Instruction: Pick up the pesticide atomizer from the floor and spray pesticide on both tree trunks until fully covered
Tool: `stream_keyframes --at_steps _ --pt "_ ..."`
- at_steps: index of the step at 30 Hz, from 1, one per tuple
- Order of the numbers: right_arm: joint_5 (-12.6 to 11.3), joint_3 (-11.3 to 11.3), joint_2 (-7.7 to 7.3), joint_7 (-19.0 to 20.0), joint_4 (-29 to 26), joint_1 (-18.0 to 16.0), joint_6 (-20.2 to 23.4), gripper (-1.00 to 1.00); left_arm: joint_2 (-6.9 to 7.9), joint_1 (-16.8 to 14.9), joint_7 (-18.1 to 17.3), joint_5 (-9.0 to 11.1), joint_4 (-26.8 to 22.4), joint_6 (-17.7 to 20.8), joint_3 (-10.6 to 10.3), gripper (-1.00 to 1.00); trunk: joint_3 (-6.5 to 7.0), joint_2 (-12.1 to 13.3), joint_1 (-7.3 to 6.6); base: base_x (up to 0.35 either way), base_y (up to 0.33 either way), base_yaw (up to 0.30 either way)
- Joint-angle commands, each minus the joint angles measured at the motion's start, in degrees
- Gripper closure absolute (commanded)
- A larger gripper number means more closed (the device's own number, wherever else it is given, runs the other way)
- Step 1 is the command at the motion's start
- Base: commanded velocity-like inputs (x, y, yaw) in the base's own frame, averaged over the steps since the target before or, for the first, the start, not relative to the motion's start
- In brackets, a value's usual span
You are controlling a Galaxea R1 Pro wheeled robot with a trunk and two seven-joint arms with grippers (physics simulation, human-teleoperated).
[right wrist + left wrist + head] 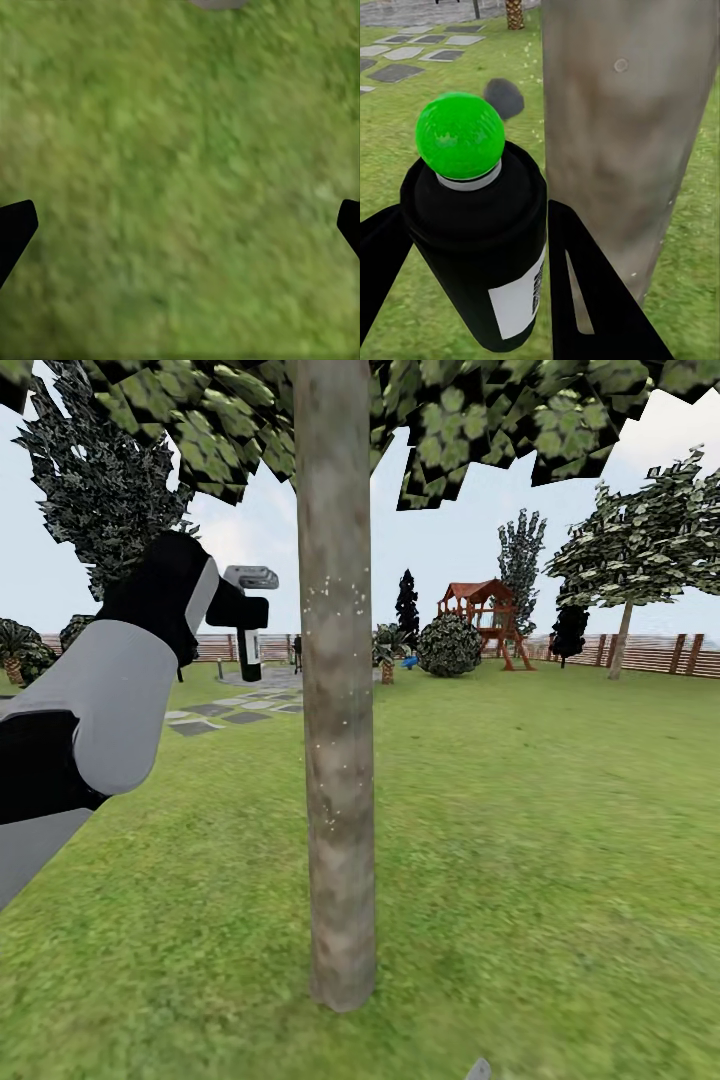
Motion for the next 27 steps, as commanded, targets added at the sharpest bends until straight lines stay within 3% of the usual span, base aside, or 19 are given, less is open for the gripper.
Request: stream_keyframes --at_steps 1,15,21,27 --pt "0.0 0.0 0.00 0.0 0.0 0.0 0.0 -1.00 -0.05 0.0 0.1 0.0 0.8 0.0 0.0 1.00 0.00 0.0 0.00 0.000 0.000 0.000" --pt "0.0 0.0 0.00 0.0 0.0 0.0 0.0 -1.00 -0.85 0.0 0.3 0.6 10.7 -0.3 1.0 1.00 0.00 0.0 0.00 0.000 0.000 0.000" --pt "0.0 0.0 0.00 0.0 0.0 0.0 0.0 -1.00 -2.66 0.0 0.3 5.1 13.5 -1.7 1.0 1.00 0.00 0.0 0.00 0.000 0.000 0.000" --pt "0.0 0.0 0.00 0.0 0.0 0.0 0.0 -1.00 -2.80 0.0 0.3 5.9 20.0 -5.5 1.0 1.00 0.00 0.0 0.00 0.000 0.000 0.000"
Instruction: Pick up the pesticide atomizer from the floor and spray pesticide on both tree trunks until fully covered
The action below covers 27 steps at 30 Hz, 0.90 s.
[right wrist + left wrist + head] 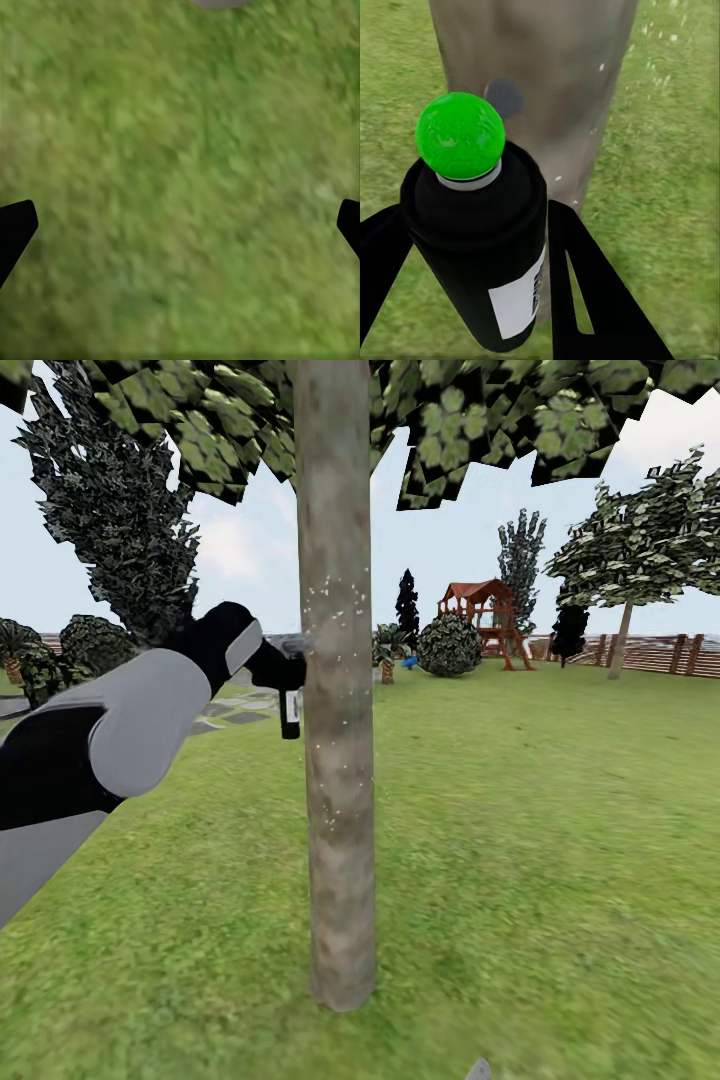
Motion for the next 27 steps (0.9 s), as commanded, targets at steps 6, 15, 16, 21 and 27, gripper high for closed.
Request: stream_keyframes --at_steps 6,15,16,21,27 --pt "0.0 0.0 0.00 0.0 0.0 0.0 0.0 -1.00 -0.05 0.0 0.0 0.1 2.4 -1.3 0.0 1.00 0.01 0.0 0.00 0.000 0.000 0.000" --pt "0.0 0.0 0.00 0.0 -0.1 0.0 0.0 -1.00 -2.73 0.0 0.0 8.2 2.6 -4.0 0.8 1.00 0.01 0.0 0.00 0.000 0.000 0.000" --pt "0.0 0.0 0.02 0.0 -0.1 0.0 0.0 -1.00 -2.94 0.0 0.0 8.7 2.7 -4.2 0.8 1.00 0.01 0.0 0.00 0.000 0.000 0.000" --pt "0.0 0.0 0.00 0.0 -0.1 0.0 0.0 -1.00 -3.64 0.0 0.0 9.5 4.1 -4.5 0.8 1.00 0.01 0.0 0.00 0.000 0.000 0.000" --pt "0.0 0.0 0.00 0.0 -0.1 0.0 0.0 -1.00 -3.64 0.2 0.0 9.5 4.7 -4.8 0.9 1.00 0.01 0.0 0.00 0.000 0.000 0.000"
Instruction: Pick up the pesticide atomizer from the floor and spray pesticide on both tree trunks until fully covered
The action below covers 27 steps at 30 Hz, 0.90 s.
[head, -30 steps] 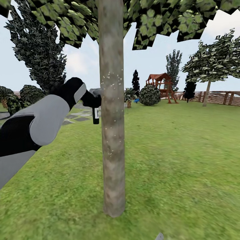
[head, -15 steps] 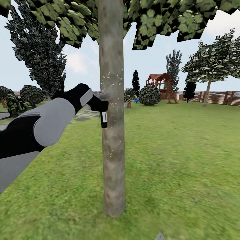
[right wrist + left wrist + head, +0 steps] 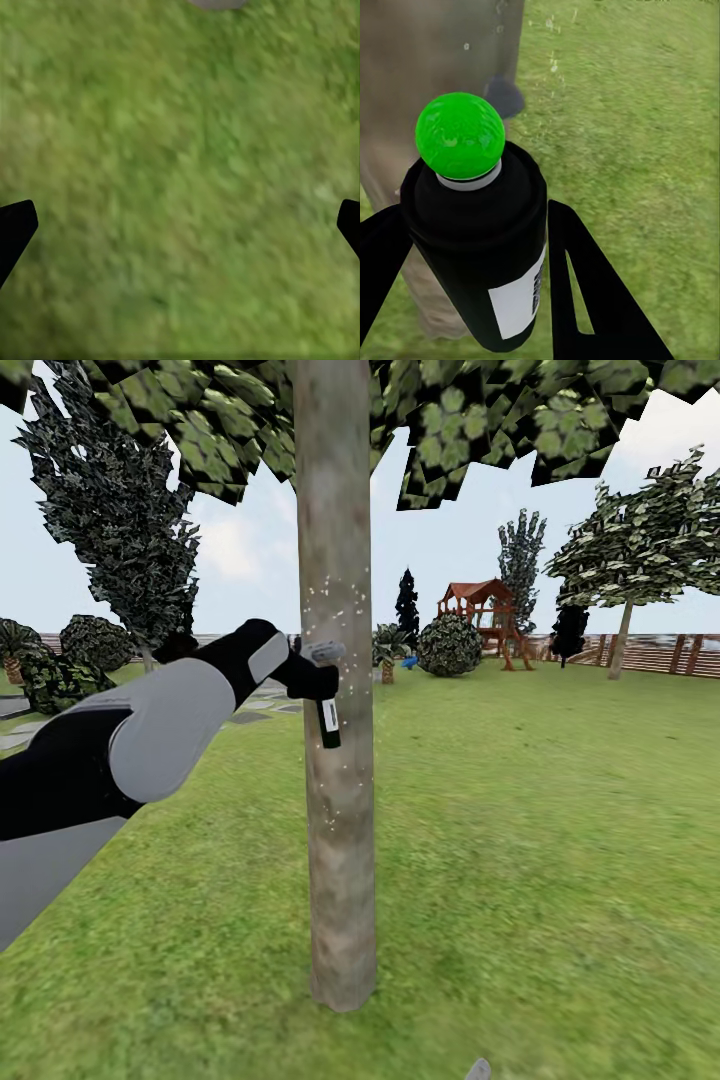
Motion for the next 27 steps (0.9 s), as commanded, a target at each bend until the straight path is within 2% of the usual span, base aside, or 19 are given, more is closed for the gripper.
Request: stream_keyframes --at_steps 1,7,9,13,16,17,19,24,27 --pt "0.0 0.0 0.00 0.0 0.0 0.0 0.0 -1.00 0.00 0.0 0.0 0.0 0.0 -0.1 0.0 1.00 0.00 0.0 0.00 0.000 0.000 0.000" --pt "0.0 0.0 0.00 0.0 0.0 0.0 0.0 -1.00 0.00 0.9 0.4 -0.3 0.0 -1.8 0.0 1.00 0.00 0.0 0.00 0.000 0.000 0.000" --pt "0.0 0.0 0.00 0.0 0.0 0.0 0.0 -1.00 0.00 2.6 4.8 -0.4 -0.1 -2.0 -0.2 1.00 0.00 0.0 0.00 0.000 0.000 0.000" --pt "0.0 0.0 0.00 0.0 0.0 0.0 0.0 -1.00 0.00 4.4 6.9 -0.4 -0.1 -2.1 -0.2 1.00 0.00 0.0 0.00 0.000 0.000 0.000" --pt "0.0 0.0 0.00 0.0 0.0 0.0 0.0 -1.00 0.19 6.1 7.0 -1.1 -0.1 -4.1 -0.2 1.00 0.00 0.0 0.00 0.000 0.000 0.000" --pt "0.0 0.0 0.00 0.0 0.0 0.0 0.0 -1.00 1.54 7.1 7.0 -2.5 -0.1 -5.0 -0.2 1.00 0.00 0.0 0.00 0.000 0.000 0.000" --pt "0.0 0.0 0.00 0.0 0.0 0.0 0.0 -1.00 2.53 8.4 7.0 -3.8 -0.1 -5.6 -0.3 1.00 0.00 0.0 0.00 0.000 0.000 0.000" --pt "0.0 0.1 0.00 0.0 0.0 0.0 0.1 -1.00 2.84 9.0 7.0 -4.2 -0.1 -6.3 -0.3 1.00 0.00 0.0 0.00 0.000 0.000 0.000" --pt "0.0 2.2 0.06 0.0 0.0 0.0 0.1 -1.00 2.81 9.1 6.9 -4.5 0.0 -9.7 -0.3 1.00 0.00 0.0 0.00 0.000 0.000 0.000"
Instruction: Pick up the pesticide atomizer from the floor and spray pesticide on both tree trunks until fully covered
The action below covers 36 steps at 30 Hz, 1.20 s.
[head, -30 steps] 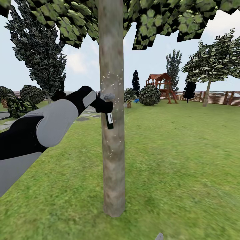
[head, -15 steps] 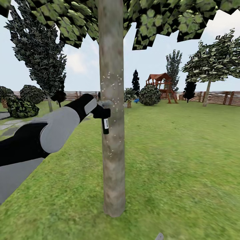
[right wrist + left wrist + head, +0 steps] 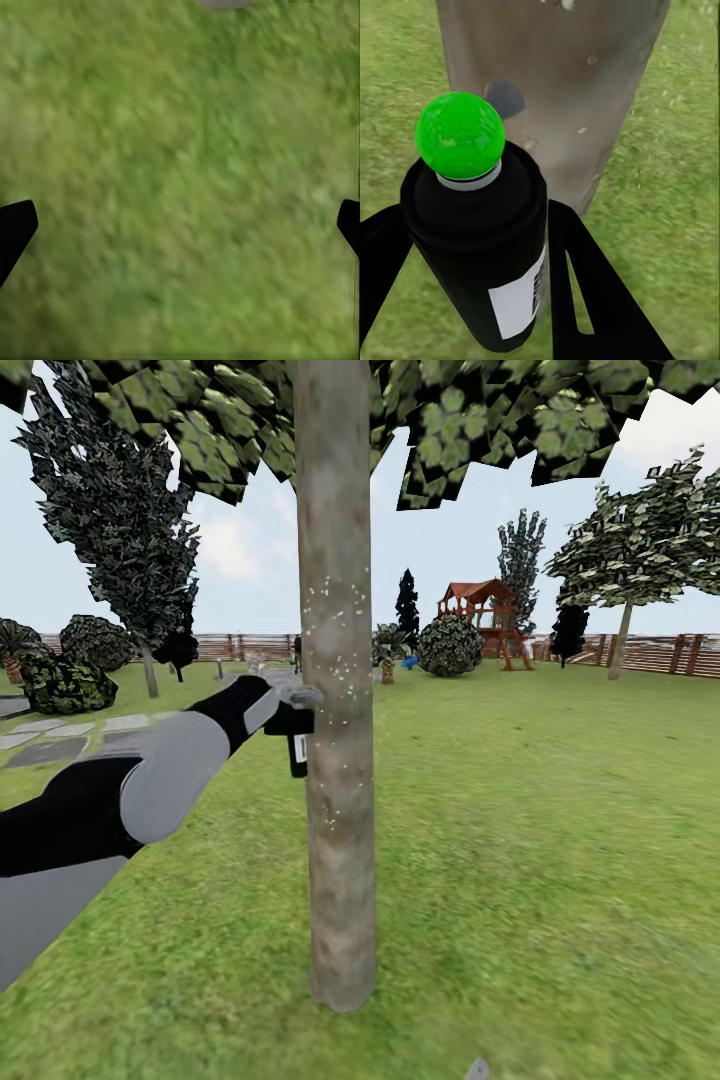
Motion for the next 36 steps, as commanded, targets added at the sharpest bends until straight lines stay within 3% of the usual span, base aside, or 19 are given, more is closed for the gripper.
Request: stream_keyframes --at_steps 1,6,13,16,19,20,22,23,26,33,36 --pt "0.0 1.0 0.01 0.0 0.0 0.0 0.0 -1.00 -0.15 0.6 0.0 0.0 0.1 -1.2 0.0 1.00 0.00 0.0 0.00 0.000 0.000 0.000" --pt "0.0 1.8 -0.16 0.0 -0.2 0.0 0.0 -1.00 -1.48 5.2 -0.1 0.0 0.2 -6.0 -0.1 1.00 0.00 0.0 0.00 0.000 0.000 0.000" --pt "-0.2 1.7 -0.14 0.0 0.2 0.0 0.0 -1.00 -1.77 9.0 -0.1 0.0 0.1 -7.0 -0.1 1.00 0.00 0.0 0.00 0.000 0.000 0.000" --pt "-0.2 1.7 -0.22 -0.1 0.9 0.0 0.0 -1.00 -1.97 10.9 -0.2 0.0 0.2 -10.1 -0.2 1.00 0.00 0.0 0.00 0.000 0.000 0.000" --pt "-0.3 1.6 -0.23 -0.1 1.0 0.0 0.0 -1.00 -2.15 11.6 -0.2 -0.3 0.2 -10.9 -0.3 1.00 0.00 0.0 0.00 0.000 0.000 0.000" --pt "-0.3 1.6 -0.23 -0.1 1.0 0.0 0.0 -1.00 -2.18 12.4 -0.2 -1.0 0.2 -11.1 -0.3 1.00 0.00 0.0 0.00 0.000 0.000 0.000" --pt "-0.3 1.6 -0.18 -0.1 1.0 0.0 0.0 -1.00 -2.15 14.7 -0.1 -6.6 0.1 -12.1 -0.3 1.00 0.00 0.0 0.00 0.000 0.000 0.000" --pt "-0.3 1.6 -0.17 -0.1 1.0 0.0 0.0 -1.00 -2.14 15.1 -0.1 -8.1 0.1 -13.0 -0.3 1.00 0.00 0.0 0.00 0.000 0.000 0.000" --pt "-0.3 1.6 -0.16 -0.1 1.1 0.0 0.0 -1.00 -2.10 15.7 -0.2 -10.3 0.2 -14.5 -0.3 1.00 0.00 0.0 0.00 0.000 0.000 0.000" --pt "-0.3 1.6 -0.23 -0.1 1.1 0.0 0.0 -1.00 -1.14 19.2 -0.2 -10.9 0.1 -15.1 -0.3 1.00 0.00 0.0 0.00 0.000 0.000 0.000" --pt "-0.3 1.6 -0.23 -0.1 1.1 0.0 0.0 -1.00 -0.75 21.2 -0.2 -10.9 0.1 -17.4 -0.4 1.00 0.00 0.0 0.00 0.000 0.000 0.000"
